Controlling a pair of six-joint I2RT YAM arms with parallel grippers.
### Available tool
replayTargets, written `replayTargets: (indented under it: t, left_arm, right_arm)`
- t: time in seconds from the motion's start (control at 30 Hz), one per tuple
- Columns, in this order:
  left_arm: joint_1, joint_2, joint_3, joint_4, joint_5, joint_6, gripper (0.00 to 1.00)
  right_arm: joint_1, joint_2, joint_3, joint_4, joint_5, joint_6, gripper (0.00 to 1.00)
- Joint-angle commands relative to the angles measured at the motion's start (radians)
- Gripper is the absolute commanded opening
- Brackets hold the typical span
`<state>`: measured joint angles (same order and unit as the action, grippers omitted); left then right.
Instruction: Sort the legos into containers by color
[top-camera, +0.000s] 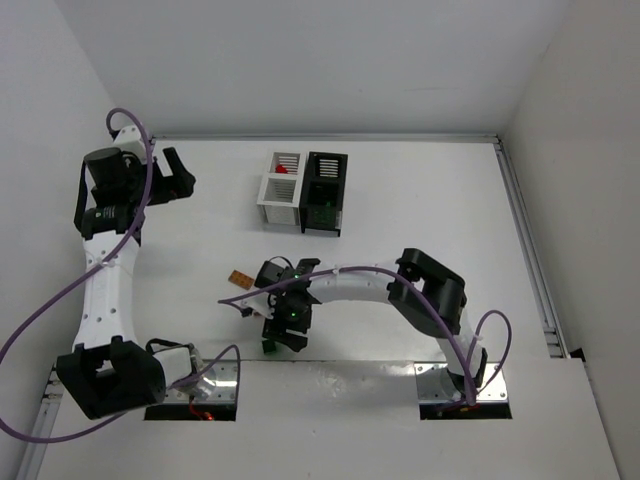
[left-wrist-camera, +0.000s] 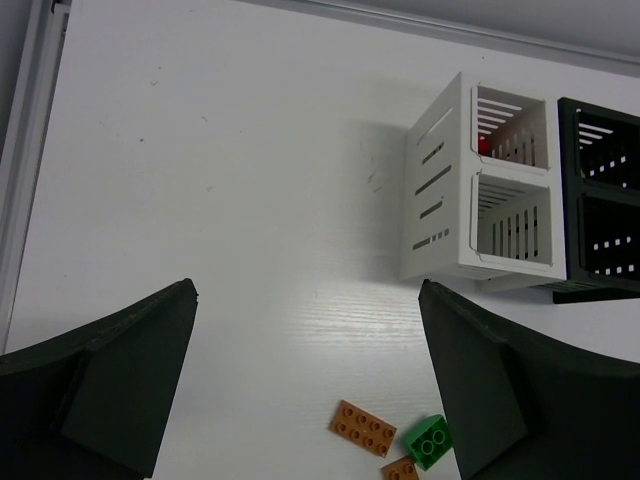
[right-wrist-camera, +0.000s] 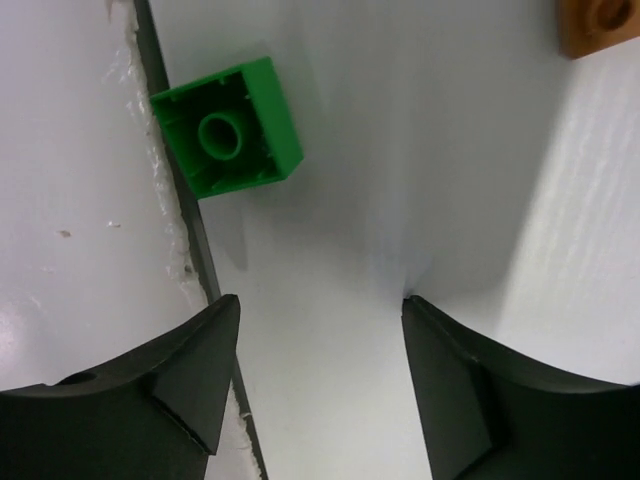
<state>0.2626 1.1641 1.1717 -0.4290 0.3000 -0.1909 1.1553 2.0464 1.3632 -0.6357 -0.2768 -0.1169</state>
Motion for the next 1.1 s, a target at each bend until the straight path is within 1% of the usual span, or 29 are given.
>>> replayTargets:
  t: [0.0, 0.17, 0.4, 0.5, 0.63, 0.87, 0.93, 1.07]
  left_arm:
    - [0.01, -0.001, -0.007, 0.024, -0.004, 0.005, 1.0]
    - [0.02, -0.012, -0.017, 0.033, -0.004, 0.015, 1.0]
    - [0.052, -0.043, -0.017, 0.033, -0.013, 0.047, 1.0]
    - [0.061, -0.052, -0.026, 0.033, -0.013, 0.057, 1.0]
    - [0.07, -0.061, -0.026, 0.033, -0.013, 0.057, 1.0]
    - [0.07, -0.061, -0.026, 0.033, -0.013, 0.057, 1.0]
    - [0.07, -0.061, -0.026, 0.033, -0.022, 0.057, 1.0]
    - [0.07, -0.052, -0.026, 0.033, -0.022, 0.067, 1.0]
  right_arm:
    - [0.006, -0.017, 0.06, 0.028, 0.041, 0.036, 0.69]
    - [0.018, 0.003, 0.123, 0.018, 0.005, 0.027, 0.72]
    - [0.072, 0.021, 0.201, 0.028, -0.051, -0.061, 0.72]
    - [0.083, 0.073, 0.227, 0.002, -0.052, -0.105, 0.7]
    - [0.112, 0.095, 0.217, 0.014, -0.042, -0.15, 0.7]
    - [0.112, 0.132, 0.203, 0.062, 0.001, -0.15, 0.69]
    - [0.121, 0.132, 0.191, 0.085, 0.001, -0.15, 0.66]
    - [0.121, 0.141, 0.171, 0.108, 0.03, -0.125, 0.54]
